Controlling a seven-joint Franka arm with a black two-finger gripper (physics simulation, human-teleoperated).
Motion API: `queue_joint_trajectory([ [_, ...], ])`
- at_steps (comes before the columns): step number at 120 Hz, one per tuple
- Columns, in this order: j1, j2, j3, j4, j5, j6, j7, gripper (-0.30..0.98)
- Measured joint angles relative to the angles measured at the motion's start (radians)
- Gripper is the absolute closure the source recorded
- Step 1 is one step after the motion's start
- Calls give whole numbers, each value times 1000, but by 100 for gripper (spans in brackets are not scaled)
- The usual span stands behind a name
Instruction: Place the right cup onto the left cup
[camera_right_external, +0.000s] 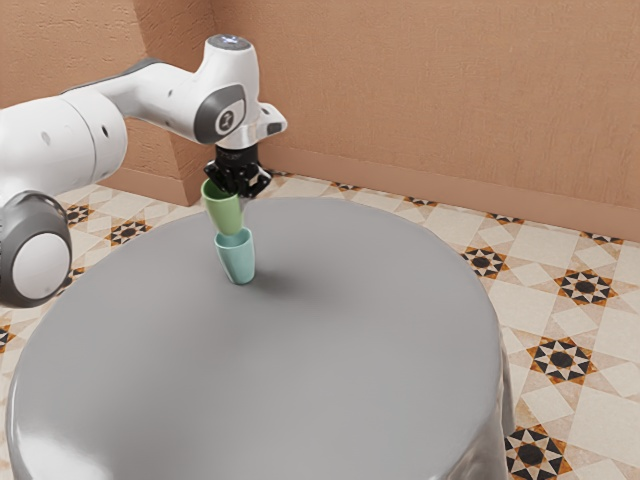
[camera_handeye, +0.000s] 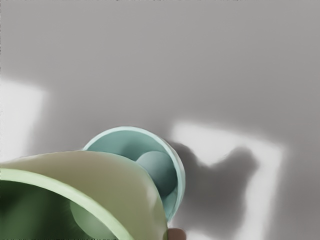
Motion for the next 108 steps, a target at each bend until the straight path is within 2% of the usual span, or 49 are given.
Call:
queue_joint_trajectory([
  [108,24,78,5,70,-36,5,143,78],
])
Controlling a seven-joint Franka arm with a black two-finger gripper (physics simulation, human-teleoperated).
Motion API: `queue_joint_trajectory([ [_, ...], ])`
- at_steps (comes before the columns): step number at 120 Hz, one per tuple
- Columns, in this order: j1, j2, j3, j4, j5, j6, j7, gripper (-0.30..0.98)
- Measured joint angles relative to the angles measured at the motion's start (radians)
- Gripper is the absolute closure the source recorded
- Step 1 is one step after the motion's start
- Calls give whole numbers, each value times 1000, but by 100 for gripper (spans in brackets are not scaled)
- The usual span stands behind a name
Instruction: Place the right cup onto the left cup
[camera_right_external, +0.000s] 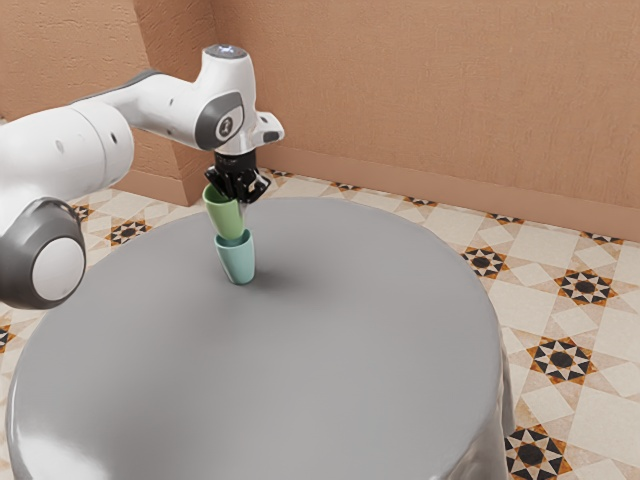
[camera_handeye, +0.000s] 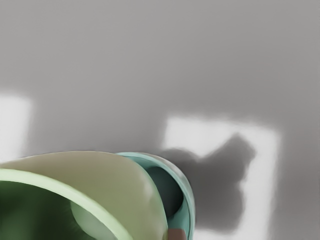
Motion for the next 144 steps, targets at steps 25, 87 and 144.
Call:
queue_joint_trajectory([
  [25,0,7,-8,0,-8,2,12,78],
  [87,0,33,-8,-14,-32,19,29,59],
  [144,-2,20,-8,-14,-38,24,39,8],
])
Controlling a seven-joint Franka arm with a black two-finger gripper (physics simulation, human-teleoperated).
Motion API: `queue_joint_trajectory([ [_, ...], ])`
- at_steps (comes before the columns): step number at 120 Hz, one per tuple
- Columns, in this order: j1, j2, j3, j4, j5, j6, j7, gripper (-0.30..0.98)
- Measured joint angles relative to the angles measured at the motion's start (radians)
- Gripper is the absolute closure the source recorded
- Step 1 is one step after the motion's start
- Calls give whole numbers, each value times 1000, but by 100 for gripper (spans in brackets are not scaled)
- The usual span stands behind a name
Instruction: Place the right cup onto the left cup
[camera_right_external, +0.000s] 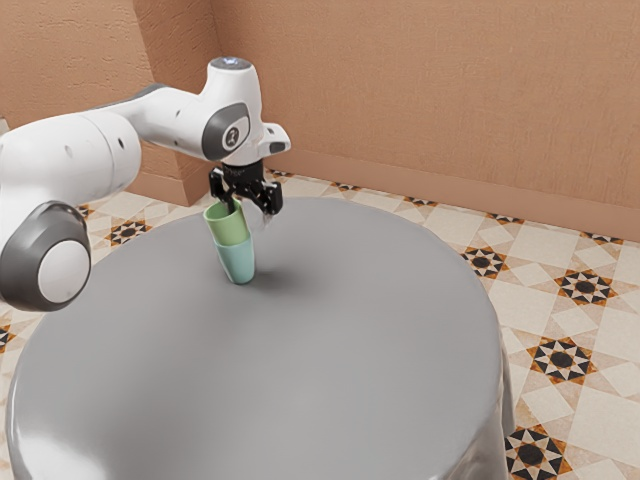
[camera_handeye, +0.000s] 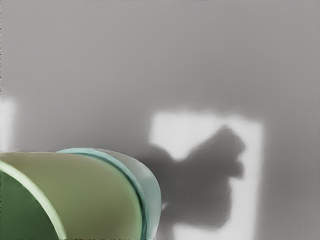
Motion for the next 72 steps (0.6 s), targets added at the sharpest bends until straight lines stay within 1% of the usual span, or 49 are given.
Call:
queue_joint_trajectory([
  [16,-3,-45,-8,-2,2,-6,1,5],
  [28,-5,-99,-14,-6,-1,-25,3,3],
  [36,-6,-152,-18,-37,-11,-41,3,2],
  [48,-7,-273,-23,-114,-18,-76,3,1],
  [60,-6,-391,-33,-168,-20,-144,4,1],
  [72,-5,-547,-39,-300,-19,-203,5,1],
])
